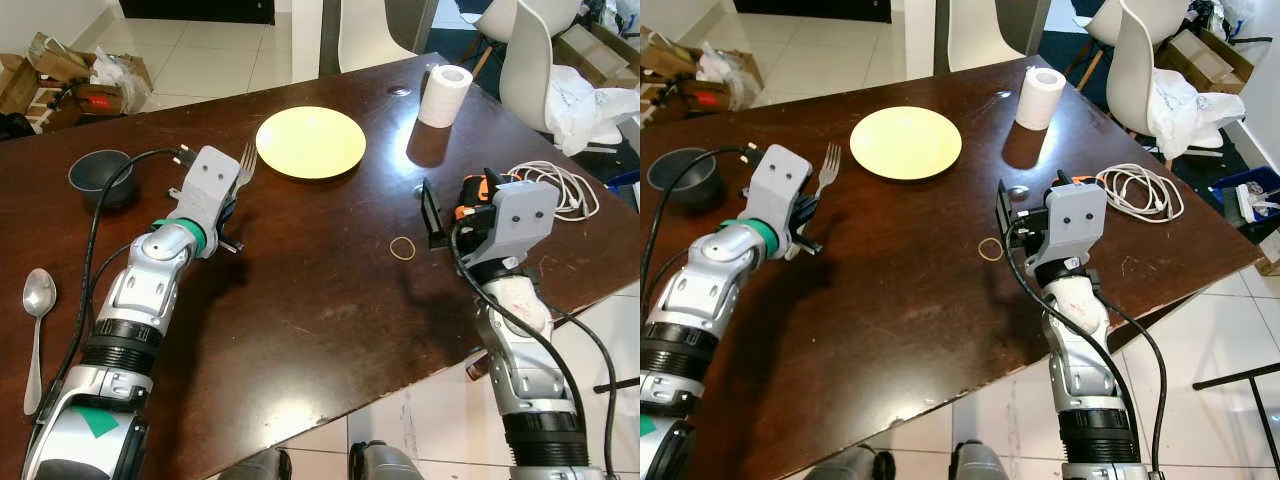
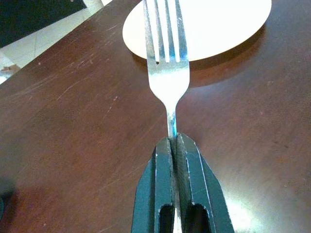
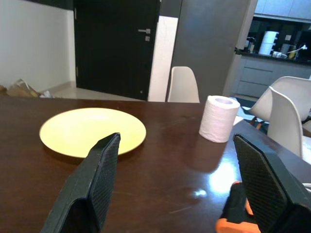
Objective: Setting the table
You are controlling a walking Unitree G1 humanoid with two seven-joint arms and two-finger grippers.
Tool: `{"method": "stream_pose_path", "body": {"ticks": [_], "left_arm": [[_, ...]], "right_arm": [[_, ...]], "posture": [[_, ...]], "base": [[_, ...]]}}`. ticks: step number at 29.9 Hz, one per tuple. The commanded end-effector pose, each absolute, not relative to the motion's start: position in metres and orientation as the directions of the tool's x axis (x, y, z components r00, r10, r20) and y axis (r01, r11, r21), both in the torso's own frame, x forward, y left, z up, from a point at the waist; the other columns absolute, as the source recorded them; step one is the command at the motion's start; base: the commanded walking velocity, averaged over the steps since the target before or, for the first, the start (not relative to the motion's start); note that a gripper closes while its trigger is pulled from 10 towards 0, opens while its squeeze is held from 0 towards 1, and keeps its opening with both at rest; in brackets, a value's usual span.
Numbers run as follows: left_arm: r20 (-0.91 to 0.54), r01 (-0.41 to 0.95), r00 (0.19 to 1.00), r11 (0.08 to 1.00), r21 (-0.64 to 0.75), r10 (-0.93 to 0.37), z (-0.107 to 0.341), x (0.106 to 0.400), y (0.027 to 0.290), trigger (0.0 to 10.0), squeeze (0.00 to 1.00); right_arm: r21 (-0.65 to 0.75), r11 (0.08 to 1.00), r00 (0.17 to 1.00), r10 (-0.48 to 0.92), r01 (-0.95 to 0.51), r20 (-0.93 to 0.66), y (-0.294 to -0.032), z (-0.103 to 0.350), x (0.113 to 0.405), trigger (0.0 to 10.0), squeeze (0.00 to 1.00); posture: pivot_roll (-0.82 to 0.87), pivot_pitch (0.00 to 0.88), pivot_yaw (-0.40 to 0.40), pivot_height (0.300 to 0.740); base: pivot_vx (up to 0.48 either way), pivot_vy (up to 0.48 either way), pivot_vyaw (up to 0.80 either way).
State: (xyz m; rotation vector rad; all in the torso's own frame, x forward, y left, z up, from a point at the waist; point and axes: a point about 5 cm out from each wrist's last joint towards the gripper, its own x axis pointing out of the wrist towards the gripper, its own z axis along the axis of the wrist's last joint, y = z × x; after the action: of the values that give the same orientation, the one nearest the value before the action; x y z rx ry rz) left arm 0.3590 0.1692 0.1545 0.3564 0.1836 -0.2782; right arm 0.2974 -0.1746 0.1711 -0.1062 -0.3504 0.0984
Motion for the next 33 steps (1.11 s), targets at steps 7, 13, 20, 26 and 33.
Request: {"method": "stream_pose_path", "body": {"ticks": [7, 13, 20, 26, 33], "left_arm": [[-0.243, 0.290, 0.945, 0.903, 0.318, -0.218, 0.147, 0.357, 0.172, 10.0, 0.00], [-0.301, 0.309, 0.930, 0.896, 0.319, -0.213, 0.136, 0.352, 0.171, 10.0, 0.00], [-0.434, 0.412, 0.870, 0.827, 0.383, -0.233, 0.115, 0.342, 0.178, 10.0, 0.00], [-0.444, 0.434, 0.855, 0.837, 0.334, -0.266, 0.108, 0.337, 0.165, 10.0, 0.00], [-0.384, 0.398, 0.884, 0.859, 0.321, -0.267, 0.118, 0.340, 0.164, 10.0, 0.00]], "right_arm": [[-0.099, 0.991, 0.939, 0.118, -0.090, 0.324, -0.176, 0.171, 0.297, 10.0, 0.00], [-0.098, 0.991, 0.938, 0.123, -0.096, 0.324, -0.174, 0.171, 0.296, 10.0, 0.00], [-0.096, 0.991, 0.942, 0.118, -0.092, 0.316, -0.176, 0.170, 0.295, 10.0, 0.00], [-0.088, 0.992, 0.943, 0.114, -0.091, 0.312, -0.175, 0.169, 0.295, 10.0, 0.00], [-0.087, 0.992, 0.944, 0.112, -0.089, 0.310, -0.176, 0.169, 0.294, 10.0, 0.00]], "posture": [[0.02, 0.000, 0.048, 0.740], [0.01, 0.000, 0.048, 0.740], [0.01, 0.000, 0.050, 0.740], [0.01, 0.000, 0.050, 0.740], [0.01, 0.000, 0.051, 0.740]], "base": [[0.000, 0.000, 0.00], [0.000, 0.000, 0.00], [0.000, 0.000, 0.00], [0.000, 0.000, 0.00], [0.000, 0.000, 0.00]]}}
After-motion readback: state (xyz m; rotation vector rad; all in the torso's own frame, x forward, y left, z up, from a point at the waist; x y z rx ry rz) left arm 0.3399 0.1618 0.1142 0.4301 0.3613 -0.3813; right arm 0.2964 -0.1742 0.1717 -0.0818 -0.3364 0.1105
